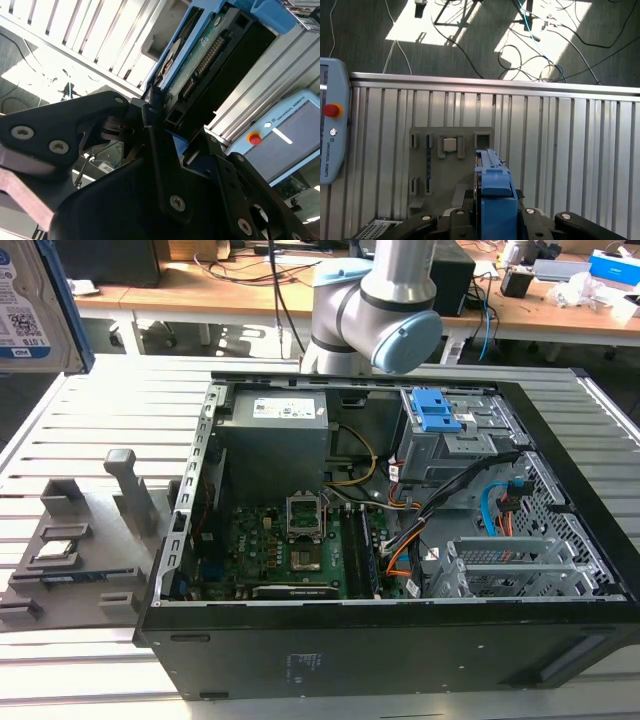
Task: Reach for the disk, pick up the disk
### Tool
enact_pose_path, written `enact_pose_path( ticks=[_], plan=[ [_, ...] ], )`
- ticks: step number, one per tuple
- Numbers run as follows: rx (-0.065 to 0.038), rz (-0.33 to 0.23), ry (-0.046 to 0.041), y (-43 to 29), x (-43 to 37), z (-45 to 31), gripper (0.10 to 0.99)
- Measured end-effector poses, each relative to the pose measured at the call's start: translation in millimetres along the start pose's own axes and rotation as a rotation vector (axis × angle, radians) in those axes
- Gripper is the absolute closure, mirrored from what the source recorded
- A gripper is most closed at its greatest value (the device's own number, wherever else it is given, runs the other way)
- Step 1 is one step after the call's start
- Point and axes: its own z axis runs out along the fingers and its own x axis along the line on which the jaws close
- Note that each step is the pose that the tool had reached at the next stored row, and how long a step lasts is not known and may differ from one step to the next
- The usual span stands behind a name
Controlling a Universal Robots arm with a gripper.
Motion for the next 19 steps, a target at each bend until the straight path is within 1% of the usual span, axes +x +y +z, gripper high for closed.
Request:
enact_pose_path(
  ticks=[5, 8, 10, 11, 13, 14, 18, 19],
  plan=[
    [-0.001, 0.000, 0.0000, -15.7, 0.8, -0.6, 0.718],
    [-0.001, 0.000, 0.0000, -27.4, 1.5, -1.0, 0.718],
    [-0.002, 0.000, 0.0001, -32.0, 1.7, -1.3, 0.718],
    [-0.002, 0.000, 0.0002, -37.2, 2.0, -1.5, 0.718],
    [-0.002, 0.000, 0.0003, -43.1, 2.3, -1.7, 0.718],
    [-0.002, 0.000, 0.0004, -48.6, 2.6, -1.9, 0.718],
    [-0.002, 0.000, 0.0006, -59.3, 3.2, -2.4, 0.718],
    [-0.003, 0.000, 0.0006, -63.5, 3.5, -2.5, 0.718]
  ],
)
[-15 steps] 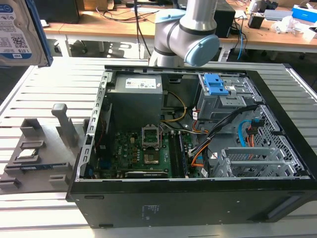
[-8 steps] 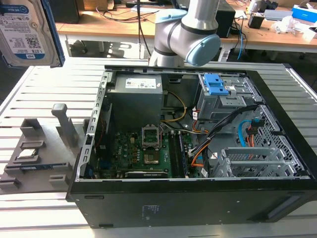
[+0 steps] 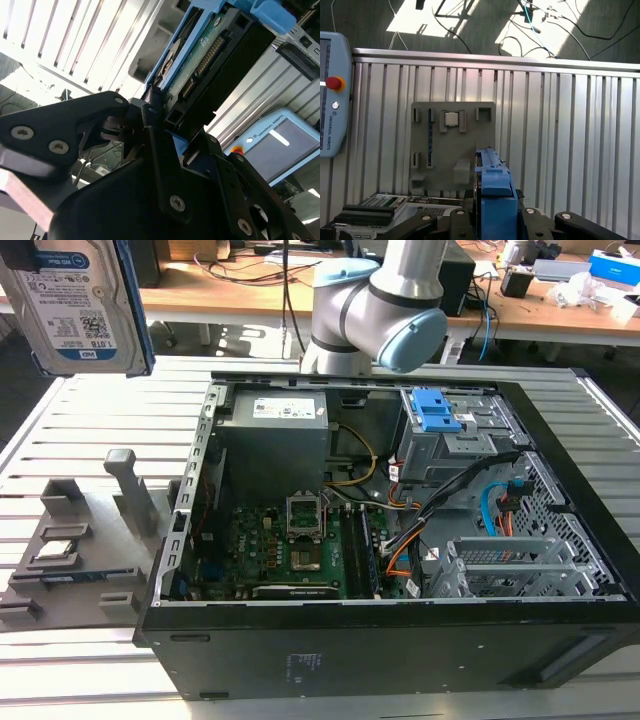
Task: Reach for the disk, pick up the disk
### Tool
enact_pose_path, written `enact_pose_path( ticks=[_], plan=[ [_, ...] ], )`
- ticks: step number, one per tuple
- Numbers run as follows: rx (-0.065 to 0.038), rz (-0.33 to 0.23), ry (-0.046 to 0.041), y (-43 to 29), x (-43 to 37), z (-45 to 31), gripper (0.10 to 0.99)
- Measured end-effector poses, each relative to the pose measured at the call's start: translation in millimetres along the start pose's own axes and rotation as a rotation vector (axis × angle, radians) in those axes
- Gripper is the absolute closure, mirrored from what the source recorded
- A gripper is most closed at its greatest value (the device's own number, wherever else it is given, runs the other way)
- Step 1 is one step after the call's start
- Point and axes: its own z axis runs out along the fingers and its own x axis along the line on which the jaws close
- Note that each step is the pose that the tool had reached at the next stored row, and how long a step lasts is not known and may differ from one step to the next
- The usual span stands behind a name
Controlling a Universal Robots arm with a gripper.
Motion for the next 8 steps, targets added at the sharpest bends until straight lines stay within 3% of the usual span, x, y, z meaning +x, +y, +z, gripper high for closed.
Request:
enact_pose_path(
  ticks=[8],
  plan=[
    [-0.002, 0.000, -0.0001, -26.1, 1.4, -1.1, 0.718]
  ],
)
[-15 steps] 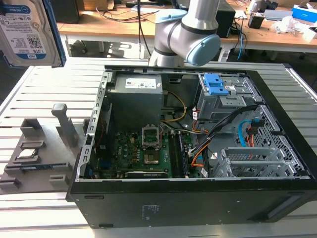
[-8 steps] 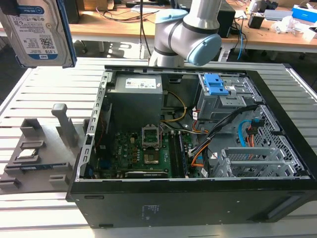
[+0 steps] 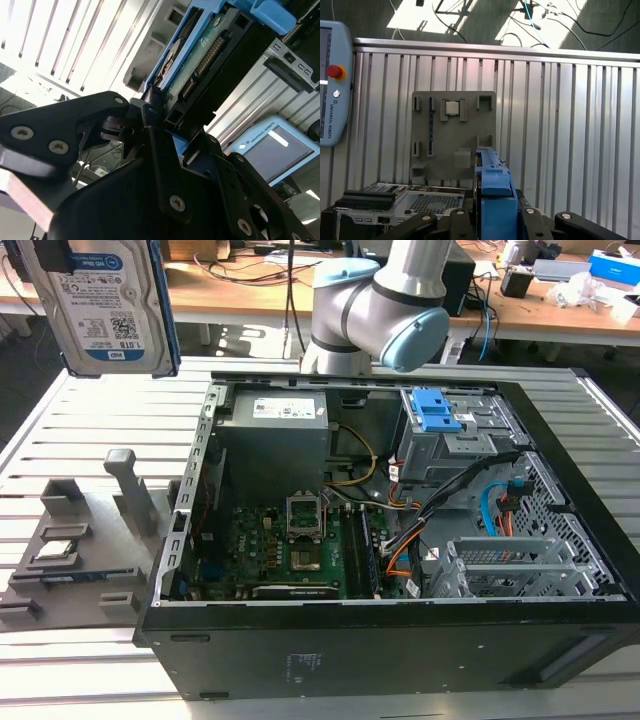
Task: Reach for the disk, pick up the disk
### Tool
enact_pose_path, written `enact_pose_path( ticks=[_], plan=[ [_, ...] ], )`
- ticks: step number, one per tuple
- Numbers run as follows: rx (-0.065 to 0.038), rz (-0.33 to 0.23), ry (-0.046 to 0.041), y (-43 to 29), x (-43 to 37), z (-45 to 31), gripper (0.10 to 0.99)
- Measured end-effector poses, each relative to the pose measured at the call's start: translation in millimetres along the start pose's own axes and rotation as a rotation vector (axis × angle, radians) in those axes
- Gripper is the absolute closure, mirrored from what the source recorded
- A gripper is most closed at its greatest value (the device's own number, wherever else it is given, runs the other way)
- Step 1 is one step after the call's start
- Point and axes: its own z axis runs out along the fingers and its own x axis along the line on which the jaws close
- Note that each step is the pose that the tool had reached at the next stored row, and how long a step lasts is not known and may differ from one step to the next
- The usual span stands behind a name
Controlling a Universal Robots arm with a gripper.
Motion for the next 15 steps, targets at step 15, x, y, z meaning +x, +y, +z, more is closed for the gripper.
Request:
enact_pose_path(
  ticks=[15],
  plan=[
    [-0.003, 0.000, -0.0001, -50.1, 2.7, -2.2, 0.718]
  ],
)
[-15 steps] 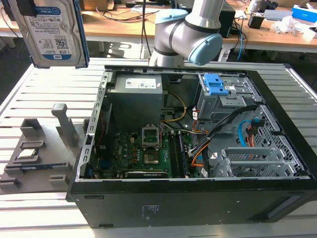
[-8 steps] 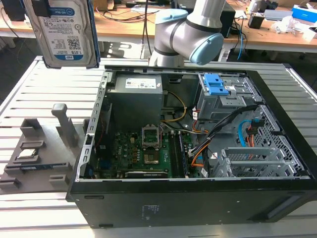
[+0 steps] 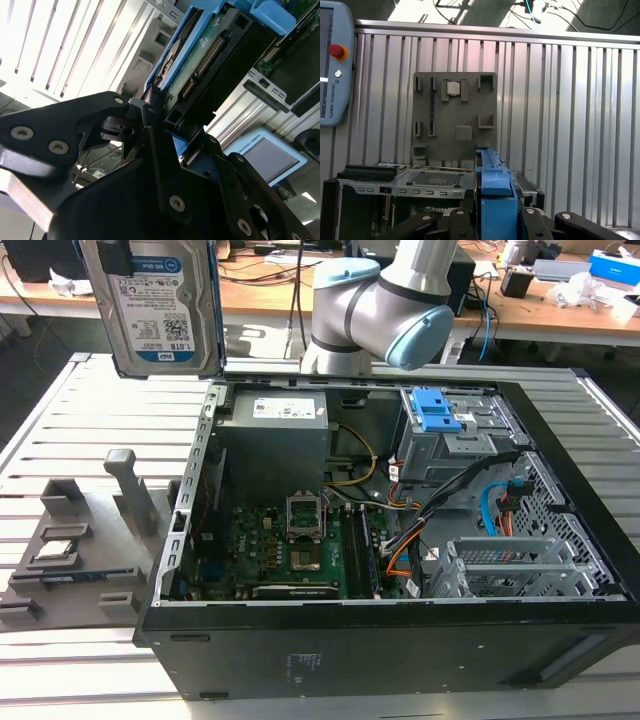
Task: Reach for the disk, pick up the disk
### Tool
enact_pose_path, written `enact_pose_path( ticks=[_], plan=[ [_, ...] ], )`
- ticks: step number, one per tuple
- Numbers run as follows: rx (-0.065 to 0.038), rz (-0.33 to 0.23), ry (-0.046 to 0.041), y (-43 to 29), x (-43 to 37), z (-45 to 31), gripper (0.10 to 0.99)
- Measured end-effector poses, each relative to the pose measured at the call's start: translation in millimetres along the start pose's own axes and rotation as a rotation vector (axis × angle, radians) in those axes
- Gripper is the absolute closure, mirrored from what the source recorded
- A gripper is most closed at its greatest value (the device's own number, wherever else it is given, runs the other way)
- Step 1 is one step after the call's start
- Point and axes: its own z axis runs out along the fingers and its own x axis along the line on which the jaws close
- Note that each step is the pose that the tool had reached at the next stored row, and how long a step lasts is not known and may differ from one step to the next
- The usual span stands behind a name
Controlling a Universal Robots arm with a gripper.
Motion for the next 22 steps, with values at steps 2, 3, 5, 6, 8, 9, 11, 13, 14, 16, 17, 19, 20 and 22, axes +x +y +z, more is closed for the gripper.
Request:
enact_pose_path(
  ticks=[2, 3, 5, 6, 8, 9, 11, 13, 14, 16, 17, 19, 20, 22],
  plan=[
    [0.000, 0.000, 0.0000, -6.0, 0.4, -0.3, 0.718],
    [0.000, 0.000, 0.0000, -10.5, 0.6, -0.5, 0.718],
    [-0.001, 0.000, 0.0000, -16.8, 0.9, -0.8, 0.718],
    [-0.001, 0.000, 0.0000, -20.5, 1.1, -1.0, 0.718],
    [-0.001, 0.000, -0.0001, -28.7, 1.6, -1.3, 0.718],
    [-0.001, 0.000, -0.0001, -33.6, 1.9, -1.6, 0.718],
    [-0.002, 0.000, 0.0000, -40.5, 2.2, -2.0, 0.718],
    [-0.002, 0.000, 0.0000, -45.0, 2.5, -2.2, 0.718],
    [-0.002, 0.000, -0.0001, -47.3, 2.6, -2.3, 0.718],
    [-0.002, 0.000, -0.0001, -55.1, 3.0, -2.6, 0.718],
    [-0.002, 0.000, -0.0001, -58.9, 3.2, -2.8, 0.718],
    [-0.003, 0.000, -0.0001, -63.8, 3.5, -3.0, 0.718],
    [-0.003, 0.000, -0.0001, -66.2, 3.6, -3.2, 0.718],
    [-0.003, 0.000, -0.0002, -71.6, 3.9, -3.4, 0.718]
  ],
)
